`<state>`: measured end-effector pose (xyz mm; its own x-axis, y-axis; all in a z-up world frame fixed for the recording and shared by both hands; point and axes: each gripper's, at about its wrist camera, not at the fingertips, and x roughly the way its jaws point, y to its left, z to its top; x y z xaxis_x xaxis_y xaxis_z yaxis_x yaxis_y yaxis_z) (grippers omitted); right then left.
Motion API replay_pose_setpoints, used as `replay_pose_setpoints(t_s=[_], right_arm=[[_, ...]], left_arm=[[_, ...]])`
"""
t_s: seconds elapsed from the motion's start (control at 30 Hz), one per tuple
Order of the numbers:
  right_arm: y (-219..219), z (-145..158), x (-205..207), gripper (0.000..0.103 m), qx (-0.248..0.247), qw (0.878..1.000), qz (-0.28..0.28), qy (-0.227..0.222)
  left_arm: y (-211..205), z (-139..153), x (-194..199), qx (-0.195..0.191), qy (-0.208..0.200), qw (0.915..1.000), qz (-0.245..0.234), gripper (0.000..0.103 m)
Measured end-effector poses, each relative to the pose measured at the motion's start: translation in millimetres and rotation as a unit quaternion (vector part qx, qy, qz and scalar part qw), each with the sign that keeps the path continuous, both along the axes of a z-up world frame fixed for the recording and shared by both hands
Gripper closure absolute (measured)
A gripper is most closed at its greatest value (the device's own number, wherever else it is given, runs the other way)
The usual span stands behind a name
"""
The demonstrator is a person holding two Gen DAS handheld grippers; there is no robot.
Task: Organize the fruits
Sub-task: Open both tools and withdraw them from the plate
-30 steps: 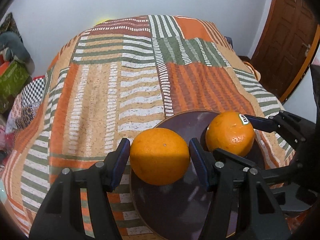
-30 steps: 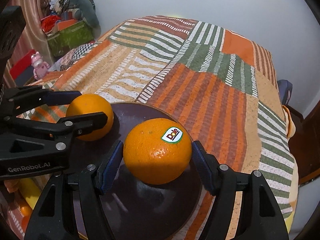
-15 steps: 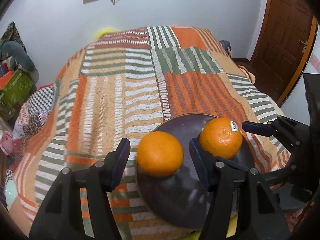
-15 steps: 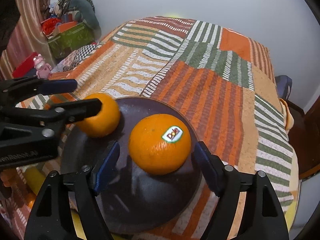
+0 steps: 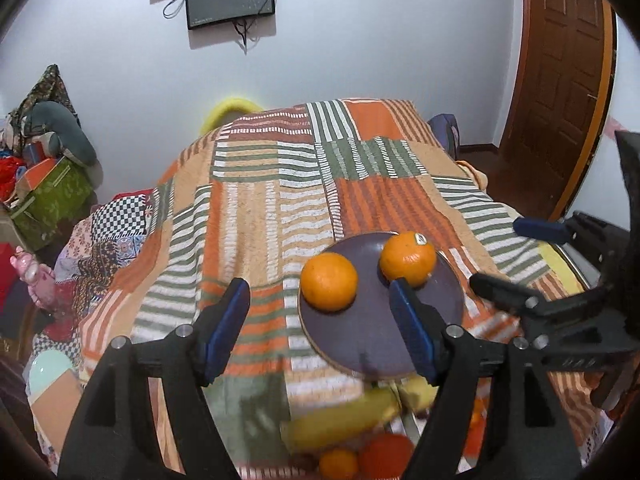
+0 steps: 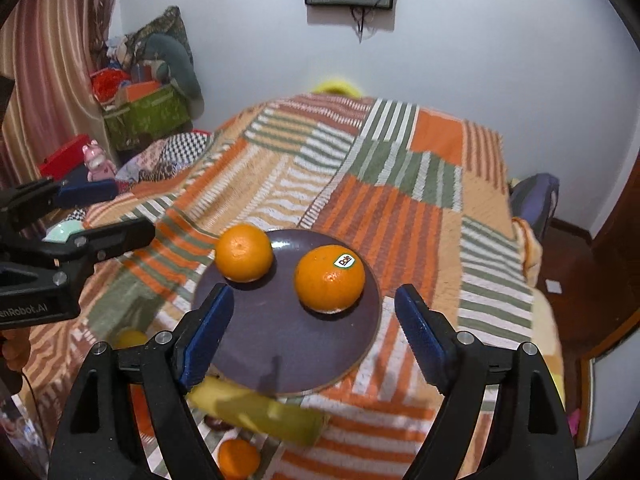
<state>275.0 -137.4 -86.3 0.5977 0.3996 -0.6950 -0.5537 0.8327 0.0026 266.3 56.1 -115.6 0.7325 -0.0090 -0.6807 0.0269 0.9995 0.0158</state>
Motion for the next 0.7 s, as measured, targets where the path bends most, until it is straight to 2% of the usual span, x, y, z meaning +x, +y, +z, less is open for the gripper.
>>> replay_pose_setpoints(t_s=[0.13, 0.3, 0.5, 0.7], right_arm=[[-10.1, 16.8, -24.8, 0.018, 0.016, 1.000, -0.002, -0.019], [-18.6, 22.4, -56.2, 0.015, 0.029, 0.999, -0.008, -0.032], [-22.6, 6.5, -84.6, 0.015, 0.023, 0.999, -0.011, -0.026], [-22.9, -25.2, -109.5, 0.015, 0.006, 1.000, -0.006, 0.000]], left_arm=[[-2.5, 3.4, -33.5, -0.002, -0.003, 1.0000, -0.004, 0.029], [-8.7, -1.5, -68.7, -0.010, 0.000, 0.9999, -0.007, 0.027], [-12.9, -21.5, -98.9, -0.026, 0.025, 0.9993, -0.007, 0.026], [-15.7, -53.1, -113.6, -0.034, 0.065, 0.9972, -0.011, 0.026]])
